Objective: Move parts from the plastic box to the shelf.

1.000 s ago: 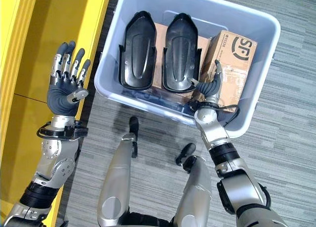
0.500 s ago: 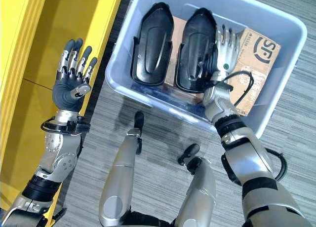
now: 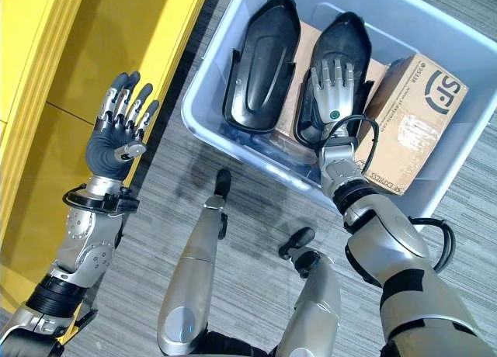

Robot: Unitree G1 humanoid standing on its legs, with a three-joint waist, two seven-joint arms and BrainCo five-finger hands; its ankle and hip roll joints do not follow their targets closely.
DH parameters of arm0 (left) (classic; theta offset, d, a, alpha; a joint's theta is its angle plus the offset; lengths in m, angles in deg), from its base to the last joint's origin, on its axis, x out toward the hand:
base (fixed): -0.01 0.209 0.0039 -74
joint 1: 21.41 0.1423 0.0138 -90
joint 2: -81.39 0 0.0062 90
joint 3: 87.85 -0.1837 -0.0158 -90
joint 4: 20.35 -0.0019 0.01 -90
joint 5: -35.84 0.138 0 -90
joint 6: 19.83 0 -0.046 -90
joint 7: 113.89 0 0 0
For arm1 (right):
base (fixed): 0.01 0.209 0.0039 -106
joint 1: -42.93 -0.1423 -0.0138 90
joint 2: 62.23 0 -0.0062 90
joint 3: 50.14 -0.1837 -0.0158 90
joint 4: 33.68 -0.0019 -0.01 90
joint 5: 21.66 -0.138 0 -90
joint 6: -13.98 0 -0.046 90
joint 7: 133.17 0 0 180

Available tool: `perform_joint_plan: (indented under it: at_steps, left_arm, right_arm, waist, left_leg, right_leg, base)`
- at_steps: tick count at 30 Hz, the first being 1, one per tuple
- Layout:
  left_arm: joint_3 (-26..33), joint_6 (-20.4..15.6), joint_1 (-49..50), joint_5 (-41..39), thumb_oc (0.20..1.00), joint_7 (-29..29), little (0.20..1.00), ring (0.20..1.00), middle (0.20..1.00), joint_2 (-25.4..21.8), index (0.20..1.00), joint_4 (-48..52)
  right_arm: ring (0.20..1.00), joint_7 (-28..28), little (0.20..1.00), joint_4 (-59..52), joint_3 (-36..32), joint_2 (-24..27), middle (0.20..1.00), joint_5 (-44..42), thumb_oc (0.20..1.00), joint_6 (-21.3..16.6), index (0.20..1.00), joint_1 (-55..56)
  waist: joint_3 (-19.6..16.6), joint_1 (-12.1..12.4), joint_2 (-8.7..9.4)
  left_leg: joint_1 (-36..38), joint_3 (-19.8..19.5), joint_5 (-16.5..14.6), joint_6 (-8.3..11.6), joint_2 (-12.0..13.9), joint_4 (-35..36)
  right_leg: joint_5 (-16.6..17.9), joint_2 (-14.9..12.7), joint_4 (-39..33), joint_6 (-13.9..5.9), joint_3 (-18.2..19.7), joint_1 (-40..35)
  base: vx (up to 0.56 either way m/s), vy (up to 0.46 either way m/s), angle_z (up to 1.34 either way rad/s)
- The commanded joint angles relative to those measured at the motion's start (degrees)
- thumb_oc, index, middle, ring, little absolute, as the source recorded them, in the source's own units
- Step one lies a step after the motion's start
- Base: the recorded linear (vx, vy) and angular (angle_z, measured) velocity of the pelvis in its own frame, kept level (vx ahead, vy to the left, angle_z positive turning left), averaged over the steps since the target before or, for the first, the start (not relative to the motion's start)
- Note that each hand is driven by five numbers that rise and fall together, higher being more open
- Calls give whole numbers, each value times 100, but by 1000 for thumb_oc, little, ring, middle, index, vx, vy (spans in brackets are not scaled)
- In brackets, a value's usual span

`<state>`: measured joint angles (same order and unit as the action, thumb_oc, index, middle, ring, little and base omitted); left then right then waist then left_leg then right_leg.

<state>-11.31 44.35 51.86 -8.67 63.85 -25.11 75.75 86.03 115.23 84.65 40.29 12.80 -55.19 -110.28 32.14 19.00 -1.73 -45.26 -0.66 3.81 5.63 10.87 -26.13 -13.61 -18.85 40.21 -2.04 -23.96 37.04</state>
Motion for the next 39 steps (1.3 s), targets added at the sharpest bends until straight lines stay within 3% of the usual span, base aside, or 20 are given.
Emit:
perform_joint_plan:
  at_steps: [1, 4, 7, 8, 12, 17, 20, 23, 29, 31, 32, 35, 39]
  left_arm:
    - [-44, -473, -67, -147, 1000, -164, 1000, 1000, 1000, 14, 1000, 314]
    - [-66, -387, -84, -91, 1000, -42, 1000, 1000, 1000, 53, 1000, 404]
    - [-84, -236, -125, -121, 1000, 0, 1000, 1000, 1000, 147, 1000, 487]
    - [-119, -108, -192, -399, 1000, -64, 1000, 1000, 1000, 192, 1000, 528]
    - [-182, -123, -249, -585, 1000, -64, 1000, 1000, 1000, 395, 1000, 663]
    - [-232, -81, -319, -127, 1000, 304, 1000, 1000, 1000, 530, 1000, 596]
    - [-292, -252, -386, -177, 1000, 259, 1000, 1000, 1000, 560, 1000, 539]
    - [-416, -338, -464, -201, 1000, 371, 1000, 1000, 1000, 635, 1000, 460]
    - [-567, -470, -555, -129, 1000, 437, 1000, 1000, 1000, 706, 1000, 343]
    - [-596, -556, -598, -109, 1000, 496, 1000, 1000, 1000, 753, 1000, 244]
    - [-684, -564, -865, -50, 1000, 691, 1000, 1000, 1000, 845, 1000, -52]
    - [-796, -741, -1490, 209, 1000, 1105, 1000, 1000, 1000, 1209, 1000, -834]
    - [-826, -939, -1951, 443, 1000, 1429, 1000, 1000, 1000, 1416, 1000, -1281]
  right_arm:
    - [1000, 100, 1000, 196, -480, -36, 1000, -1294, 1000, 176, 1000, -74]
    - [1000, -24, 1000, 247, -797, -201, 1000, -2257, 1000, -329, 1000, 75]
    - [1000, -462, 1000, 197, -1080, -425, 1000, -2997, 1000, -1061, 1000, 260]
    - [1000, -631, 1000, 56, -1170, -515, 1000, -3306, 1000, -1502, 1000, 319]
    - [1000, -750, 1000, -693, -1435, -621, 1000, -3436, 1000, -2023, 1000, 388]
    - [1000, -551, 1000, -1394, -1428, -675, 1000, -2771, 1000, -1858, 1000, 475]
    - [1000, 43, 1000, -1674, -1538, -650, 1000, -2556, 1000, -2225, 1000, 508]
    - [1000, 1048, 1000, -1848, -1775, -542, 1000, -1712, 1000, -2154, 1000, 514]
    - [1000, 1713, 1000, -2066, -1987, -435, 1000, -1316, 1000, -2146, 1000, 524]
    - [1000, 1897, 1000, -2275, -2036, -397, 1000, -1284, 1000, -2252, 1000, 588]
    - [1000, 2015, 1000, -2442, -2020, -443, 1000, -1538, 1000, -2490, 1000, 585]
    - [1000, 1790, 1000, -2664, -1936, -597, 1000, -2383, 1000, -2290, 1000, 412]
    - [1000, 1449, 1000, -2648, -1851, -712, 1000, -2715, 1000, -2171, 1000, 375]
  waist:
    - [-234, 115, -166]
    - [-234, 101, -196]
    - [-234, 53, -212]
    - [-234, 6, -219]
    - [-234, -104, -225]
    - [-234, -214, -224]
    - [-234, -277, -244]
    - [-234, -356, -305]
    - [-234, -456, -337]
    - [-234, -524, -345]
    - [-234, -634, -297]
    - [-234, -879, -196]
    - [-234, -1061, -169]
  left_leg:
    - [7, 224, 14, -349, -255, 508]
    - [-4, 226, 16, -354, -271, 530]
    - [-29, 254, -11, -355, -269, 509]
    - [-29, 289, -19, -354, -268, 497]
    - [33, 357, -24, -333, -292, 499]
    - [89, 418, -31, -316, -291, 465]
    - [152, 475, -26, -306, -270, 484]
    - [176, 498, -74, -320, -291, 422]
    - [215, 551, -92, -314, -296, 447]
    - [229, 587, -108, -325, -283, 442]
    - [196, 640, -130, -313, -238, 373]
    - [229, 704, -33, -261, -165, 512]
    - [400, 865, 95, -207, -127, 867]
  right_leg:
    - [299, 78, 414, -377, -18, 42]
    - [292, 87, 426, -366, -13, 76]
    - [308, 92, 403, -353, 13, 135]
    - [303, 99, 410, -340, 46, 165]
    - [287, 128, 428, -314, 141, 182]
    - [263, 137, 518, -305, 238, 213]
    - [262, 136, 519, -306, 279, 197]
    - [242, 131, 575, -308, 359, 232]
    - [247, 168, 503, -317, 426, 235]
    - [259, 184, 494, -329, 484, 264]
    - [282, 223, 530, -345, 591, 349]
    - [335, 373, 433, -345, 798, 434]
    - [426, 473, 108, -375, 915, 363]
  base:
    - [0, 0, 0]
    - [0, 0, 0]
    - [-26, 30, -6]
    - [-22, 62, -6]
    - [-8, 70, -5]
    - [0, 68, -4]
    - [-1, 51, -4]
    - [7, 57, -12]
    - [-4, 38, -5]
    - [16, 76, -4]
    - [31, 112, -14]
    - [18, 112, -17]
    - [-9, 71, -30]
